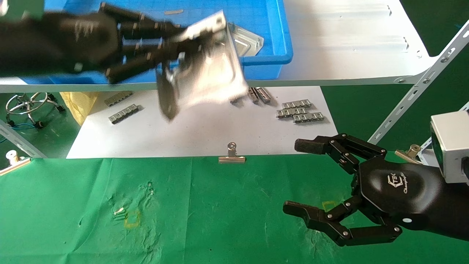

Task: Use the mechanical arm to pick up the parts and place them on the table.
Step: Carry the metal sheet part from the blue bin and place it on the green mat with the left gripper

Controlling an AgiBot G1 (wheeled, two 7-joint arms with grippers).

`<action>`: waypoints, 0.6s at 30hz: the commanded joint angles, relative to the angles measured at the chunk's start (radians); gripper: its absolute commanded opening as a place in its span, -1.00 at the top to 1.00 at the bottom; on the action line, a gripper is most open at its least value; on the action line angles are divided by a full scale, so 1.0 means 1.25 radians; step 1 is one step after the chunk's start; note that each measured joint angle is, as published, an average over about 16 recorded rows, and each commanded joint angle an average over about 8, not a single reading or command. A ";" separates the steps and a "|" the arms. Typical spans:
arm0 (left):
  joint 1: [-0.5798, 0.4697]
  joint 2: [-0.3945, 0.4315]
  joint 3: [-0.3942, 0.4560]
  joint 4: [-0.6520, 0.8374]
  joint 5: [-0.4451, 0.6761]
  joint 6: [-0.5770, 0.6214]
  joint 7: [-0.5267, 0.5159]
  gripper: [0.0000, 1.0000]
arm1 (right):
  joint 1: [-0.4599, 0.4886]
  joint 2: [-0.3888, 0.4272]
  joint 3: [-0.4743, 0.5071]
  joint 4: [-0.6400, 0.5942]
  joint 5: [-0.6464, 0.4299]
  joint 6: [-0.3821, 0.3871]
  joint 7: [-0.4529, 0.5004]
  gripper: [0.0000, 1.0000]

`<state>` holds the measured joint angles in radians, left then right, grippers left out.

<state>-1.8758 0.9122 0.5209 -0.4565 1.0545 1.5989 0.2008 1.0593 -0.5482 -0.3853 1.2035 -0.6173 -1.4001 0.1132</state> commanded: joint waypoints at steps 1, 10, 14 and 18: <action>0.046 -0.030 0.014 -0.081 -0.042 0.008 0.007 1.00 | 0.000 0.000 0.000 0.000 0.000 0.000 0.000 -1.00; 0.209 -0.210 0.122 -0.275 -0.150 -0.008 0.165 1.00 | 0.000 0.000 0.000 0.000 0.000 0.000 0.000 -1.00; 0.244 -0.222 0.161 -0.227 -0.109 -0.036 0.271 1.00 | 0.000 0.000 0.000 0.000 0.000 0.000 0.000 -1.00; 0.265 -0.197 0.181 -0.125 -0.060 -0.074 0.370 1.00 | 0.000 0.000 0.000 0.000 0.000 0.000 0.000 -1.00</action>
<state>-1.5493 0.6718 0.7408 -0.6094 0.9652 1.5186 0.6501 1.0593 -0.5482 -0.3853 1.2035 -0.6173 -1.4001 0.1132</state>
